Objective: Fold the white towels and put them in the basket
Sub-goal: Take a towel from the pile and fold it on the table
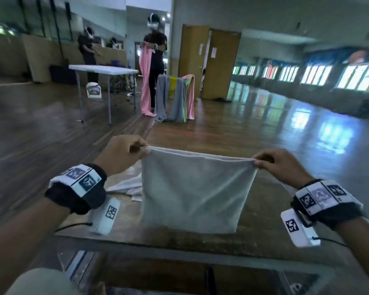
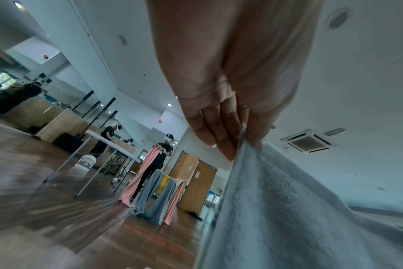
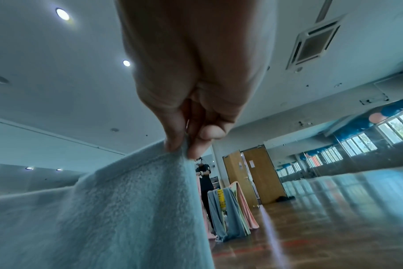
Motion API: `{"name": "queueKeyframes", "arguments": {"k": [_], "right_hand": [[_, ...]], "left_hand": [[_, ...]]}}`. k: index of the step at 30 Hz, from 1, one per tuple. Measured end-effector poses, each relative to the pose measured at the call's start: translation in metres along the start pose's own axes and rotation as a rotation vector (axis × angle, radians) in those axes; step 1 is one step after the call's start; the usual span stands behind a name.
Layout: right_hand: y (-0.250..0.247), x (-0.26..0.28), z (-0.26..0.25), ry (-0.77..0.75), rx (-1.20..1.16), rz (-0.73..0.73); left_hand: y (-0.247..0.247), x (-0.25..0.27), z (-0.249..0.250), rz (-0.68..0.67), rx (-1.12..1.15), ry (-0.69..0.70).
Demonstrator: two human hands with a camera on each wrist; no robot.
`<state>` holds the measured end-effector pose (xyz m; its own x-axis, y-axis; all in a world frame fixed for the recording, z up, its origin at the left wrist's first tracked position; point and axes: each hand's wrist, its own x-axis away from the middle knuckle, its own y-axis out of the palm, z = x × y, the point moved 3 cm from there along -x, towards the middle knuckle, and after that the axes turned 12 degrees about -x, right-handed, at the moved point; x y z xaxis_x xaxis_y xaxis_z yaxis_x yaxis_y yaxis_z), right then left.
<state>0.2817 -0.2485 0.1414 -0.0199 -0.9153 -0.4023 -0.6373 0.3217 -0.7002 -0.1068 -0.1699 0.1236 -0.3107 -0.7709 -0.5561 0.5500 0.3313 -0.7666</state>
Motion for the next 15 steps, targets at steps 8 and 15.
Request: {"name": "queueKeyframes", "arguments": {"k": [8, 15], "right_hand": [[-0.051, -0.003, -0.065, -0.09, 0.199, -0.041], [-0.063, 0.009, -0.087, -0.064, 0.196, -0.169]], "left_hand": [[-0.064, -0.022, 0.027, 0.024, -0.152, 0.092], [-0.092, -0.02, 0.031, -0.028, -0.346, 0.24]]}}
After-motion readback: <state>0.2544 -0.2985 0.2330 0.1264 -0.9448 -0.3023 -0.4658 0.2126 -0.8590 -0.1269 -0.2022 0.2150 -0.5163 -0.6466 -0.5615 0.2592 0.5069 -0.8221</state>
